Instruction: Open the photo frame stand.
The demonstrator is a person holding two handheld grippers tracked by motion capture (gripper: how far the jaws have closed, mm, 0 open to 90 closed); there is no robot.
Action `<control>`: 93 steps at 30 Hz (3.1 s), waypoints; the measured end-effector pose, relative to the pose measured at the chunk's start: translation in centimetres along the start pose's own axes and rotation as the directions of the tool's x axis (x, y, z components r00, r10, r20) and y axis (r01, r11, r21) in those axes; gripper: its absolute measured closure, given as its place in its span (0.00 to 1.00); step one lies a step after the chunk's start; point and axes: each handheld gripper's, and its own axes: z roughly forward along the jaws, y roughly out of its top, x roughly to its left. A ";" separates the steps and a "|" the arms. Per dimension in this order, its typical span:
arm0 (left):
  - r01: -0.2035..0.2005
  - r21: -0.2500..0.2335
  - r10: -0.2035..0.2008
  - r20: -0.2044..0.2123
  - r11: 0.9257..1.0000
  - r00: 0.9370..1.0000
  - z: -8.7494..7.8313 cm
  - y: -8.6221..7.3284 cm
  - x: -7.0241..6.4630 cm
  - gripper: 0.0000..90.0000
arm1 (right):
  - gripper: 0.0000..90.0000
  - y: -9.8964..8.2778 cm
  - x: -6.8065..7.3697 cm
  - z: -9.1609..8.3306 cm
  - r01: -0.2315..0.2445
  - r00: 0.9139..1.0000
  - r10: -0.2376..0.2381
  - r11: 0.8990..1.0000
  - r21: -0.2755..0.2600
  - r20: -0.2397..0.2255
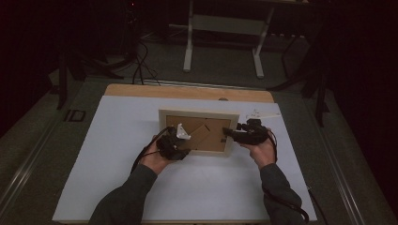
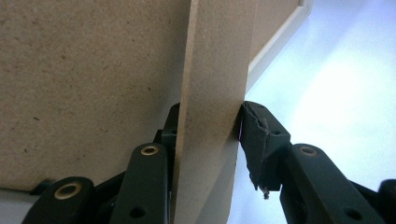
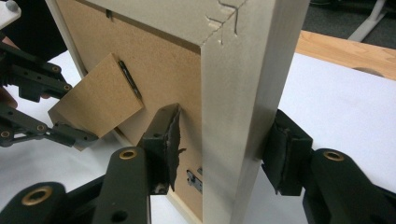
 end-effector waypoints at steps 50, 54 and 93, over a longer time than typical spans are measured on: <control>0.028 -0.029 -0.029 -0.017 0.999 0.999 0.6 1.5 -0.3 0.75 | 0.70 -0.9 3.0 -0.7 0.161 0.977 -0.158 0.987 -0.013 0.143; 0.032 -0.031 -0.032 -0.004 0.999 0.999 0.5 1.2 -0.4 0.76 | 0.70 -1.1 3.2 -0.8 0.165 0.978 -0.162 0.986 -0.013 0.130; 0.050 -0.009 -0.050 0.012 0.999 0.999 1.0 -0.7 -1.0 0.77 | 0.68 -2.1 4.7 -0.9 0.239 0.965 -0.238 0.971 0.006 0.113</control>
